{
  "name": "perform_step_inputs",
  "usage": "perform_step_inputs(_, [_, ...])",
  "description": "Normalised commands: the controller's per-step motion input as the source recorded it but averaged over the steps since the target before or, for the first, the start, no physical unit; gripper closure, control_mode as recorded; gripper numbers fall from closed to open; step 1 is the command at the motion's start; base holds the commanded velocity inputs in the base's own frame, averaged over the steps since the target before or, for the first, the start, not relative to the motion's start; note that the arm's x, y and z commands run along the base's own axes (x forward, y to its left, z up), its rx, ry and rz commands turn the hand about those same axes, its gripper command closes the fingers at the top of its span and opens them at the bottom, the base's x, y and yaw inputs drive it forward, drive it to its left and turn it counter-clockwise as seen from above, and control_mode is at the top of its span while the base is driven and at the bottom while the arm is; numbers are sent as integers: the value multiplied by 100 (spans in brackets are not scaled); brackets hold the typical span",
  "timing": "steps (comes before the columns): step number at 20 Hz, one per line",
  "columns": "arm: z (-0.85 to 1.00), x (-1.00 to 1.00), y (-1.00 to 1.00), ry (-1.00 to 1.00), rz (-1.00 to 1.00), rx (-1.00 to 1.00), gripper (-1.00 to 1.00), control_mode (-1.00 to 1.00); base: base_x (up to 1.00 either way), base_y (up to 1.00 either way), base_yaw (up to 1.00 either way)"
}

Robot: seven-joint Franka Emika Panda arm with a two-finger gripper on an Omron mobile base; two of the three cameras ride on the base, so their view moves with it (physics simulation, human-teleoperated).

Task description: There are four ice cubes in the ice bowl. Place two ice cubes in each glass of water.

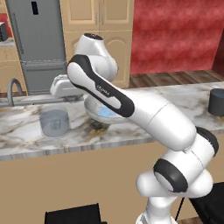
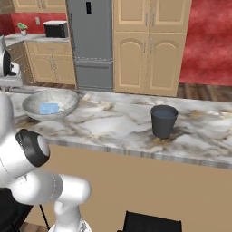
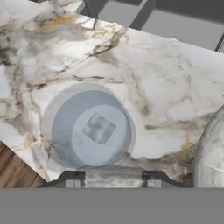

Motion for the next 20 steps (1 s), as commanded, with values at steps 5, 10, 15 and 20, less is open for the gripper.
perform_step_inputs(5, [-7, 25, 33, 2, 0, -1, 100, -100, 0, 0, 0])
perform_step_inputs(10, [-30, 16, 38, 7, 0, -8, 100, -100, 0, 0, 0])
perform_step_inputs(15, [-38, 11, 24, 5, 0, -9, 100, -100, 0, 0, 0])
perform_step_inputs(20, [-3, 23, 12, 0, 0, -1, 100, -100, 0, 0, 0])
